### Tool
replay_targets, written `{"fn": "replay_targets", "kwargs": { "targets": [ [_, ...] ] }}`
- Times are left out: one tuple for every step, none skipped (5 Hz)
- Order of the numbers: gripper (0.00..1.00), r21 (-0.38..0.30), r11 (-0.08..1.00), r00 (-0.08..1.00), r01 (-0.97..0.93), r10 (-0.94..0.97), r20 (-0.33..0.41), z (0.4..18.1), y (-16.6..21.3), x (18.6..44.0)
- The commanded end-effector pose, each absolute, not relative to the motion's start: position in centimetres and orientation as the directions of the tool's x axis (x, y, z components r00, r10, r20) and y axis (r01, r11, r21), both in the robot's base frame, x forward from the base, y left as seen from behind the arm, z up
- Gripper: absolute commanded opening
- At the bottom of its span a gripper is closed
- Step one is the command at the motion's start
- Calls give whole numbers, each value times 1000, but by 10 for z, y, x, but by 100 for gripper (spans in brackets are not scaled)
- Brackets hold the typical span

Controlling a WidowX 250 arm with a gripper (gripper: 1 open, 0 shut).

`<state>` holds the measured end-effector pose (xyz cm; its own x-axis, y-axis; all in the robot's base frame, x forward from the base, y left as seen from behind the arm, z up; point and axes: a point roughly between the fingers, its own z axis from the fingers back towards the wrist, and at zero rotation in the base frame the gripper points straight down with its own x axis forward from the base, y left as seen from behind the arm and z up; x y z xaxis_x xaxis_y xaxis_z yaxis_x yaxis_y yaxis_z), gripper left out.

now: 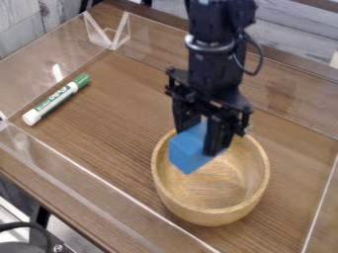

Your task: Remove the blue block from inside the brown bowl and put it on the table

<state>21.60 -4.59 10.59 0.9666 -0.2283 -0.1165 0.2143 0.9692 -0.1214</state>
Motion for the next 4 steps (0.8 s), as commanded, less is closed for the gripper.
{"fn": "replay_targets", "kwargs": {
  "targets": [
    [0,-92,975,978,202,-206,-43,135,-37,228],
    [0,-90,977,979,194,-199,-44,137,-33,226],
    [0,-88,978,980,190,-194,-44,138,-29,224],
    [0,-84,980,982,179,-183,-43,140,-23,223]
  ]
}}
